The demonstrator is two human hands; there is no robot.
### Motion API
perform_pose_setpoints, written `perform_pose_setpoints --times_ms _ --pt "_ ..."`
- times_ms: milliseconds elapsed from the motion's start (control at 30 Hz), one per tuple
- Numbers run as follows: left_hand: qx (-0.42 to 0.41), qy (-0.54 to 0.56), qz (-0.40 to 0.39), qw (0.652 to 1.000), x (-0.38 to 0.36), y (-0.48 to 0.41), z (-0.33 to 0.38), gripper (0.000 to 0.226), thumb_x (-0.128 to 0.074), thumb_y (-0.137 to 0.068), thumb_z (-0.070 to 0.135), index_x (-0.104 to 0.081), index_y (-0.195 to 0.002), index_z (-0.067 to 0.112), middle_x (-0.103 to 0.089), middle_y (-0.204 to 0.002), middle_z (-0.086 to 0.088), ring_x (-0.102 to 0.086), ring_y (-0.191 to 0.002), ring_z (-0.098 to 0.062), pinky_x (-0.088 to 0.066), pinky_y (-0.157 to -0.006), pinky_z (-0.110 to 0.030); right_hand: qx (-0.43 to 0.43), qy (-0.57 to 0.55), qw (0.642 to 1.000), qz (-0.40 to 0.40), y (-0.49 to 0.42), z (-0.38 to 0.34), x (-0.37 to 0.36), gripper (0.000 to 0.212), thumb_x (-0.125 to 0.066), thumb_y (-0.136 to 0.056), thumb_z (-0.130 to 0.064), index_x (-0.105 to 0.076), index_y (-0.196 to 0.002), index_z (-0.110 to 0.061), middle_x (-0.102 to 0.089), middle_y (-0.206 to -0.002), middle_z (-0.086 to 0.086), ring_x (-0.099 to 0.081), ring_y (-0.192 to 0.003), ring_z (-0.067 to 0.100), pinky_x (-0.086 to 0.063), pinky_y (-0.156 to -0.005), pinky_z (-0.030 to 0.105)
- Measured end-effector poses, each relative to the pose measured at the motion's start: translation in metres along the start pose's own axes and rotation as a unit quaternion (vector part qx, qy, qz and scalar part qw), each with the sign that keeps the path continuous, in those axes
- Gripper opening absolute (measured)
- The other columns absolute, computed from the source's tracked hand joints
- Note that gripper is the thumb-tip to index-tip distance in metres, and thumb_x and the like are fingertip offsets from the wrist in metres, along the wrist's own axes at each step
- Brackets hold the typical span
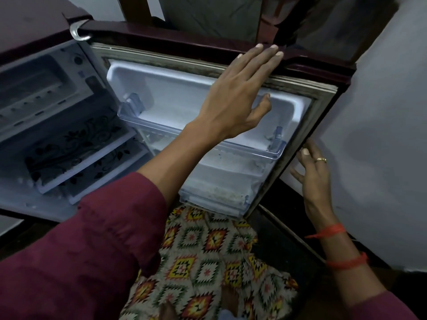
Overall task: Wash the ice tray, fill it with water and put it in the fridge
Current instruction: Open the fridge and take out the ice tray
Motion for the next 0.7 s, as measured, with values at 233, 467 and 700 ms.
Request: perform_pose_setpoints --times_ms 233,467,700 --pt "0.021 -0.028 -0.032 0.999 -0.011 -0.018 -0.004 0.073 -0.041 -0.093 0.041 -0.031 -0.157 0.008 -0.030 -0.164 -0.007 -0.023 -0.153 -0.025 -0.023 -0.123 -0.040 0.003 -0.009 1.000 -0.027 -0.002 -0.006 -0.014 0.049 -0.044 -0.109 -0.026 -0.035 -0.156 -0.023 -0.041 -0.153 -0.015 -0.049 -0.136 0.006 -0.049 -0.109 0.040" --pt "0.023 -0.040 -0.048 0.998 -0.009 -0.018 -0.004 0.073 -0.040 -0.094 0.043 -0.028 -0.158 0.008 -0.027 -0.165 -0.008 -0.020 -0.154 -0.025 -0.022 -0.124 -0.040 0.025 0.004 0.997 -0.070 0.001 -0.004 -0.026 0.053 -0.051 -0.102 -0.042 -0.043 -0.153 -0.027 -0.052 -0.150 -0.005 -0.057 -0.128 0.001 -0.054 -0.102 0.038" --pt "0.081 -0.028 -0.007 0.996 0.017 0.047 -0.027 0.069 -0.050 -0.097 0.037 -0.033 -0.155 0.005 -0.032 -0.162 -0.013 -0.028 -0.151 -0.029 -0.028 -0.122 -0.040 0.134 0.044 0.990 -0.020 0.037 -0.007 -0.043 0.030 -0.059 -0.095 -0.036 -0.059 -0.125 -0.029 -0.059 -0.124 0.009 -0.063 -0.104 0.012 -0.060 -0.087 0.047"
Point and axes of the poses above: each hand's wrist, its own y-axis away from the middle knuckle, its own x-axis out of the back of the hand, z = x × y, the point moved 7 cm from there along -y, towards the middle knuckle
